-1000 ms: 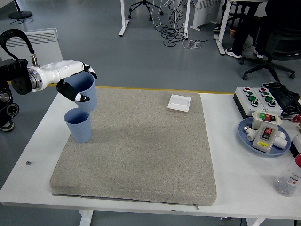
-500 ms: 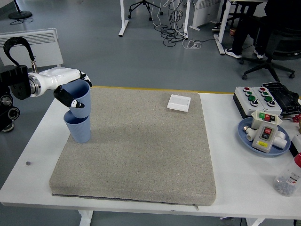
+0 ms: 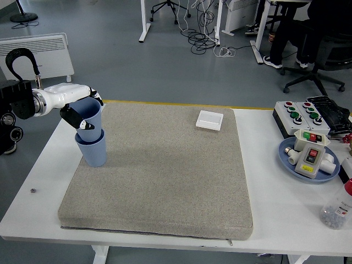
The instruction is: Push cup pick cup insert cup
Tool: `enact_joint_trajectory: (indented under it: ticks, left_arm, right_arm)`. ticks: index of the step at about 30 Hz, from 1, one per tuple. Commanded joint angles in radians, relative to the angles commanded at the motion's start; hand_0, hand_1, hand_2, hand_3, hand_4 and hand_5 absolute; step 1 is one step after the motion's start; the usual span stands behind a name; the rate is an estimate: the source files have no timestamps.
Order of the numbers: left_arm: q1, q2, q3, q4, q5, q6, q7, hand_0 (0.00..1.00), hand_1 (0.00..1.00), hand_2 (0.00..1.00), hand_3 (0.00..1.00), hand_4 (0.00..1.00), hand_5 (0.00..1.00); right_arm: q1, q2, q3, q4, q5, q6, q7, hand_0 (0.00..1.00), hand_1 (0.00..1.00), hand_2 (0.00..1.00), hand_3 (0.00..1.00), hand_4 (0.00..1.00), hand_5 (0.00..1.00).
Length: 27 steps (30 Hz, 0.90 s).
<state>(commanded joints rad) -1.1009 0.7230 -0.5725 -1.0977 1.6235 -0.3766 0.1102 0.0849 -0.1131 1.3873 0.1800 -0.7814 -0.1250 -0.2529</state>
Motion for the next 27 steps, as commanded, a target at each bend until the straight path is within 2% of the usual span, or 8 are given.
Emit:
enact_joint_trajectory:
  ticks: [7,12,13,18,19,24,25,27]
  left_arm:
    - [-0.006,-0.003,0.021,0.017,-0.005,0.001,-0.004,0.56,0.605,0.715,0.492,0.344,0.002]
    - [-0.014,-0.012,0.039,0.043,-0.005,0.01,-0.024,0.56,0.605,0.715,0.492,0.344,0.002]
    - [-0.016,-0.014,0.041,0.05,-0.007,0.011,-0.032,0.502,0.642,0.77,0.577,0.633,0.002]
    - [-0.018,-0.02,0.042,0.069,-0.008,0.019,-0.06,0.502,0.642,0.77,0.577,0.633,0.002]
    - [-0.019,-0.022,0.042,0.074,-0.007,0.023,-0.068,0.57,0.708,0.833,0.75,0.888,0.188]
    - [-0.021,-0.027,0.046,0.086,-0.01,0.027,-0.081,0.57,0.708,0.833,0.75,0.888,0.188]
    - [-0.021,-0.028,0.047,0.089,-0.011,0.026,-0.08,0.66,0.768,0.891,0.817,0.935,0.267]
    - [-0.02,-0.03,0.048,0.096,-0.014,0.026,-0.079,0.66,0.768,0.891,0.817,0.935,0.267]
  right_arm:
    - [0.003,0.0,-0.002,0.0,0.006,0.0,0.001,0.75,0.61,0.584,0.584,0.11,0.575]
    - [0.005,0.0,-0.003,0.0,0.006,0.0,0.001,0.75,0.61,0.584,0.584,0.11,0.575]
    - [0.005,0.0,-0.003,0.0,0.007,0.0,0.001,0.75,0.61,0.585,0.584,0.109,0.576]
    - [0.006,-0.001,-0.004,0.0,0.007,0.0,0.001,0.75,0.61,0.585,0.584,0.109,0.576]
    - [0.006,-0.001,-0.004,0.0,0.006,0.0,0.001,0.75,0.61,0.585,0.584,0.11,0.576]
    - [0.007,-0.001,-0.003,0.0,0.005,0.0,0.002,0.75,0.61,0.585,0.584,0.11,0.576]
    - [0.007,-0.001,-0.004,0.0,0.005,0.001,0.002,0.75,0.61,0.585,0.584,0.109,0.576]
    - [0.008,-0.001,-0.004,0.0,0.005,0.001,0.002,0.75,0.61,0.585,0.584,0.109,0.576]
